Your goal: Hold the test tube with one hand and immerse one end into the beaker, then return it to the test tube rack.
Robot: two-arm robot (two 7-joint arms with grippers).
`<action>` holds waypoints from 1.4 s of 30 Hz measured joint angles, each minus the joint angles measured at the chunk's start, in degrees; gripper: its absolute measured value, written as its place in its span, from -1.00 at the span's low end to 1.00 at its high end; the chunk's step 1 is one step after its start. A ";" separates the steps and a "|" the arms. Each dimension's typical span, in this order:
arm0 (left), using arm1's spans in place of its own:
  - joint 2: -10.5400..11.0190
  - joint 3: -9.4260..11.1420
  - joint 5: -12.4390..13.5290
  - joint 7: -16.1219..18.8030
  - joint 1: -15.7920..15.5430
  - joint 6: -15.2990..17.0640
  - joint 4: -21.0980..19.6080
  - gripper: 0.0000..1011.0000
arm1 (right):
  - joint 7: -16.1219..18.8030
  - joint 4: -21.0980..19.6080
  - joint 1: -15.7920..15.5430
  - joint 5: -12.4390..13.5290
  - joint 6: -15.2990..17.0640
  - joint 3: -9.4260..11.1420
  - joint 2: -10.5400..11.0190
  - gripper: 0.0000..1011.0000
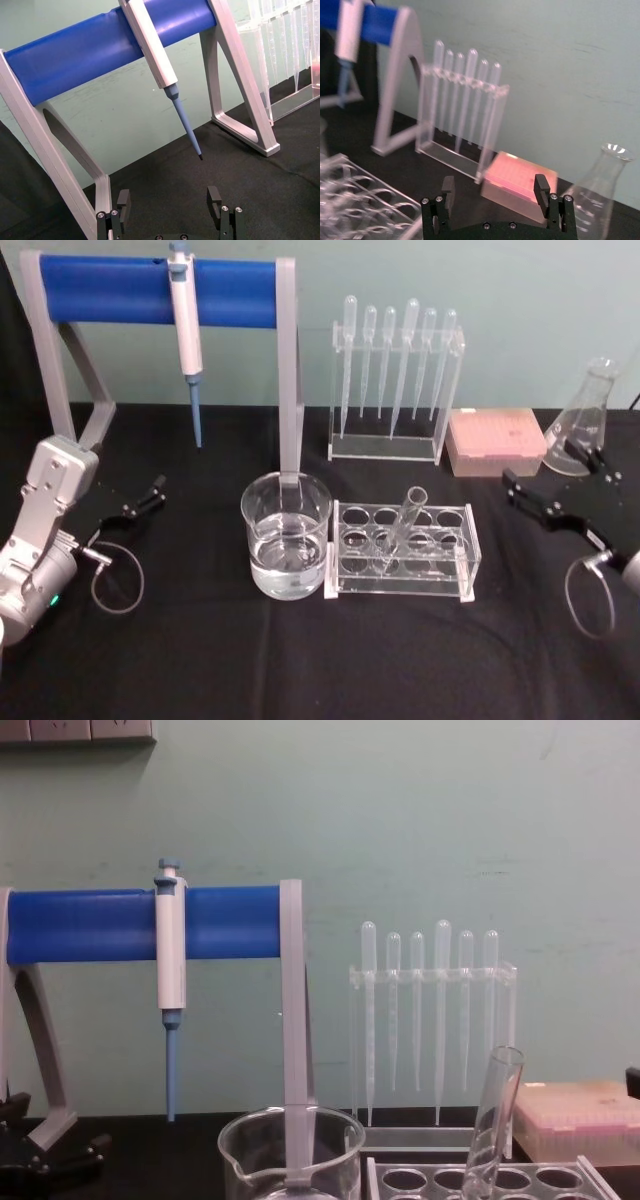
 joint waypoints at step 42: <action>0.00 0.00 0.00 0.00 0.00 0.00 0.00 0.98 | 20.52 -4.43 -0.27 3.84 5.19 -3.69 -5.40 0.98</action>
